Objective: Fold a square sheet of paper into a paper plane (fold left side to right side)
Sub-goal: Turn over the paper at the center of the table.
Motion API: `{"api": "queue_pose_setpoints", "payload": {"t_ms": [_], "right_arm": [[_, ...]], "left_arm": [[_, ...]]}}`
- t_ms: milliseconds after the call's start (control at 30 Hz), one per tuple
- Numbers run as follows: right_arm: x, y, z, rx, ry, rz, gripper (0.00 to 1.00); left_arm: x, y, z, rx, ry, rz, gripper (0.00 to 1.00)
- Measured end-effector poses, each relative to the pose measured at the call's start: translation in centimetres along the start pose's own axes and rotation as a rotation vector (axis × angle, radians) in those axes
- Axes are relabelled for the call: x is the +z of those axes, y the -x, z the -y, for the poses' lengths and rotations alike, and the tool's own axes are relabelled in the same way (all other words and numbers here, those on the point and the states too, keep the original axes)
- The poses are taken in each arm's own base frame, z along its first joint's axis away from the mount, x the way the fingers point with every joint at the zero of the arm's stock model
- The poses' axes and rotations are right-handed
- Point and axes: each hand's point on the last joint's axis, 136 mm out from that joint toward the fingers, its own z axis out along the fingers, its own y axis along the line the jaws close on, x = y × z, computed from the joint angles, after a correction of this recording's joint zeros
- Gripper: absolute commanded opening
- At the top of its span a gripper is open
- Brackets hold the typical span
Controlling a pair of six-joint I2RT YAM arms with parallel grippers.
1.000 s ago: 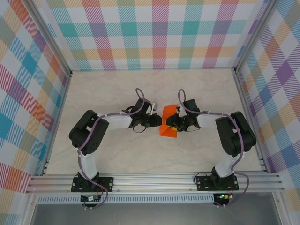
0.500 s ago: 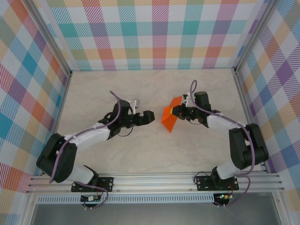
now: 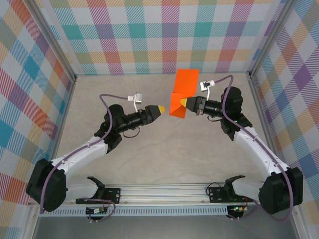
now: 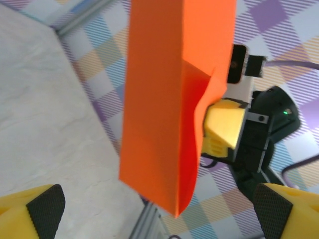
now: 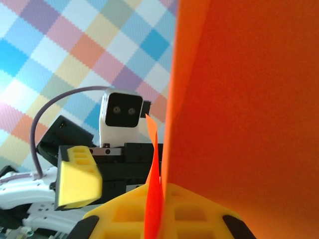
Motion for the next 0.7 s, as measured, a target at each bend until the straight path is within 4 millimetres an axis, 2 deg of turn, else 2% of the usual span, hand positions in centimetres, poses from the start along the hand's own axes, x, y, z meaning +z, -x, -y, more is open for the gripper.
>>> {"api": "queue_pose_setpoints", "payload": {"t_ms": [133,200,433,600,700], "right_arm": [[0.7,-0.3,-1.6,0.002,0.038,-0.023,0.05],[0.8,-0.5,-1.8,0.015,0.045,-0.029,0.05],[0.9,-0.6,-1.9,0.085,0.047,-0.036,0.05],[0.9,-0.7,-1.8,0.114,0.039,-0.043,0.05],[0.9,-0.7,-1.8,0.132,0.035,-0.048,0.05]], "left_arm": [[1.2,-0.2,3.8,0.038,-0.109,-0.029,0.86],[1.5,-0.5,4.5,0.042,-0.133,-0.042,0.80],[2.4,-1.5,3.5,0.039,-0.114,-0.078,0.55],[2.5,-1.9,3.0,0.048,-0.097,-0.090,0.43],[2.5,-2.0,2.8,0.054,-0.087,-0.094,0.39]]}}
